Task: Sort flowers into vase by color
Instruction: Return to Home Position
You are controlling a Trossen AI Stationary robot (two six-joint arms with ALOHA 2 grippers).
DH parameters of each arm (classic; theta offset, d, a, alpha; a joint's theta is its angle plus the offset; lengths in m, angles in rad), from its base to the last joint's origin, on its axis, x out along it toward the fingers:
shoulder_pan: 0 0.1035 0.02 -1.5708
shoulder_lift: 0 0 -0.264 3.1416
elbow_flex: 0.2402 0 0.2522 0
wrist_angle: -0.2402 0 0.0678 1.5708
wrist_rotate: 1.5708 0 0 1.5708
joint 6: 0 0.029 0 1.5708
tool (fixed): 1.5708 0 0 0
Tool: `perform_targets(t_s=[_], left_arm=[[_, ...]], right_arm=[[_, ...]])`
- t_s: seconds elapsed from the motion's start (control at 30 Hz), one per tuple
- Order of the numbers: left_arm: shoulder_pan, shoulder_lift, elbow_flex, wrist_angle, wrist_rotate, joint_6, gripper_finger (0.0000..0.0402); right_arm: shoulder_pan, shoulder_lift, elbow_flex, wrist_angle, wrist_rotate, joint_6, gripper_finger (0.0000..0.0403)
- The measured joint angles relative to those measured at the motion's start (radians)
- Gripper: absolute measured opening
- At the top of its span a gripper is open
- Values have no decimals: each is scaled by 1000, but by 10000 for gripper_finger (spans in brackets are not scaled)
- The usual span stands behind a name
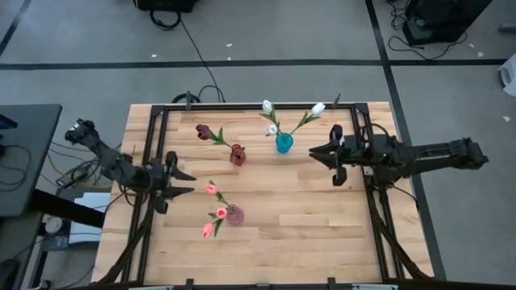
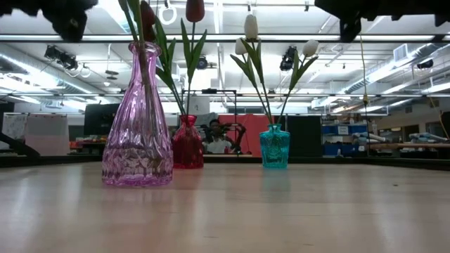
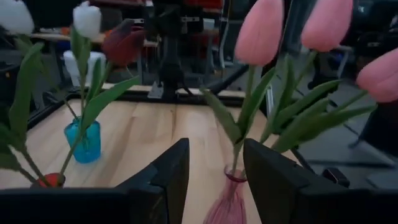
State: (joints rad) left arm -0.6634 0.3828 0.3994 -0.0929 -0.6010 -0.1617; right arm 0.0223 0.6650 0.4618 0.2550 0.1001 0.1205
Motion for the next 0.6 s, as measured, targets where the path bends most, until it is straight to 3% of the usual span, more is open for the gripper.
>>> perform_targets(t_s=[0.27, 0.6], left_arm=[[84, -128, -180, 175, -8, 19, 156], [249, -149, -310, 302, 49, -2, 156]], right_arm=[[-81, -131, 0, -120, -45, -20, 71], [-211, -263, -5, -274, -101, -41, 69]])
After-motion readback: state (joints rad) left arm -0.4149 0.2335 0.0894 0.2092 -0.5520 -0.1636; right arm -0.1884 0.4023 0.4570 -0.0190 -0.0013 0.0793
